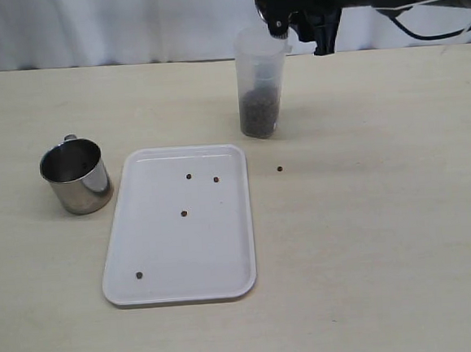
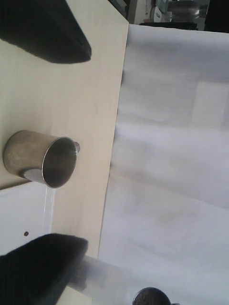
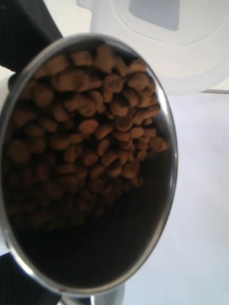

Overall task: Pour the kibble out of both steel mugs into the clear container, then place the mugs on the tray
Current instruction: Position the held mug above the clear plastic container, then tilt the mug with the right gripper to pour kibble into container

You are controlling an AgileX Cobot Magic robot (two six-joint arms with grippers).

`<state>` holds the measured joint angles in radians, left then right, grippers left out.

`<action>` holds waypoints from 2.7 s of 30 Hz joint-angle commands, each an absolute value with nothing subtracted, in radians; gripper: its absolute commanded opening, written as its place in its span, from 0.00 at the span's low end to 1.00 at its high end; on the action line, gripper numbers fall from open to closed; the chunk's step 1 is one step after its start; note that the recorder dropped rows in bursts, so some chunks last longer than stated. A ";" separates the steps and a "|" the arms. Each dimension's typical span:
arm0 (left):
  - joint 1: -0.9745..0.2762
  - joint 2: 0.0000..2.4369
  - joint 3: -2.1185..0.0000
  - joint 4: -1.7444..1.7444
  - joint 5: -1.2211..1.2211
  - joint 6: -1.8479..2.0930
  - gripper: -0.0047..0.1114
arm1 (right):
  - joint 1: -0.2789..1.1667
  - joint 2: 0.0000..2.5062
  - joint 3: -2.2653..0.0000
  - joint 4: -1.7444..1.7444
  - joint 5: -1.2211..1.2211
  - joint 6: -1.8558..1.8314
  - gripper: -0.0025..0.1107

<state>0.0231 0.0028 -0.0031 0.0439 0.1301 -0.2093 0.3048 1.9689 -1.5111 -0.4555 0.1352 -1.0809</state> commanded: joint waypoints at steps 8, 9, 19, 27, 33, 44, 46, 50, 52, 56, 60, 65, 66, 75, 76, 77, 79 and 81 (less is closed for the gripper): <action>0.023 0.000 0.000 0.043 0.122 -0.210 0.88 | 0.327 1.972 -1.523 -0.464 0.085 -1.118 0.06; 0.023 0.000 0.000 0.043 0.122 -0.210 0.88 | 0.328 1.974 -1.523 -0.464 0.083 -1.125 0.06; 0.023 0.000 0.000 0.043 0.122 -0.210 0.88 | 0.328 1.974 -1.523 -0.495 0.091 -1.144 0.06; 0.023 0.000 0.000 0.043 0.122 -0.210 0.88 | 0.328 1.974 -1.523 -0.539 0.078 -1.144 0.06; 0.023 0.000 0.000 0.043 0.122 -0.210 0.88 | 0.328 1.974 -1.523 -0.578 0.076 -1.144 0.06; 0.023 0.000 0.000 0.043 0.122 -0.210 0.88 | 0.328 1.974 -1.523 -0.621 0.076 -1.171 0.06; 0.023 0.000 0.000 0.043 0.122 -0.210 0.88 | 0.328 1.974 -1.523 -0.621 0.076 -1.188 0.06; 0.023 0.000 0.000 0.043 0.122 -0.210 0.88 | 0.328 1.974 -1.523 -0.621 0.071 -1.196 0.06; 0.023 0.000 0.000 0.043 0.122 -0.210 0.88 | 0.328 1.974 -1.523 -0.621 0.069 -1.201 0.06; 0.023 0.000 0.000 0.043 0.122 -0.210 0.88 | 0.328 1.974 -1.523 -0.621 0.052 -1.218 0.06; 0.023 0.000 0.000 0.043 0.122 -0.210 0.88 | 0.328 1.974 -1.523 -0.621 0.043 -1.218 0.06; 0.023 0.000 0.000 0.043 0.122 -0.210 0.88 | 0.328 1.975 -1.523 -0.621 0.039 -1.231 0.06; 0.023 0.000 0.000 0.043 0.122 -0.210 0.88 | 0.328 1.977 -1.523 -0.621 0.031 -1.233 0.06; 0.023 0.000 0.000 0.043 0.122 -0.210 0.88 | 0.328 1.999 -1.523 -0.621 0.027 -1.313 0.06; 0.023 0.000 0.000 0.043 0.122 -0.210 0.88 | 0.328 2.001 -1.523 -0.621 0.027 -1.323 0.06; 0.023 0.000 0.000 0.043 0.122 -0.210 0.88 | 0.328 2.006 -1.523 -0.621 0.027 -1.324 0.06; 0.023 0.000 0.000 0.043 0.122 -0.210 0.88 | 0.328 2.008 -1.523 -0.621 0.024 -1.334 0.06; 0.023 0.000 0.000 0.043 0.122 -0.210 0.88 | 0.328 2.010 -1.523 -0.621 0.022 -1.352 0.06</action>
<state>0.0231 0.0028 -0.0031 0.0439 0.1301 -0.2093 0.3263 2.0151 -1.5127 -0.6117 0.0584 -1.3212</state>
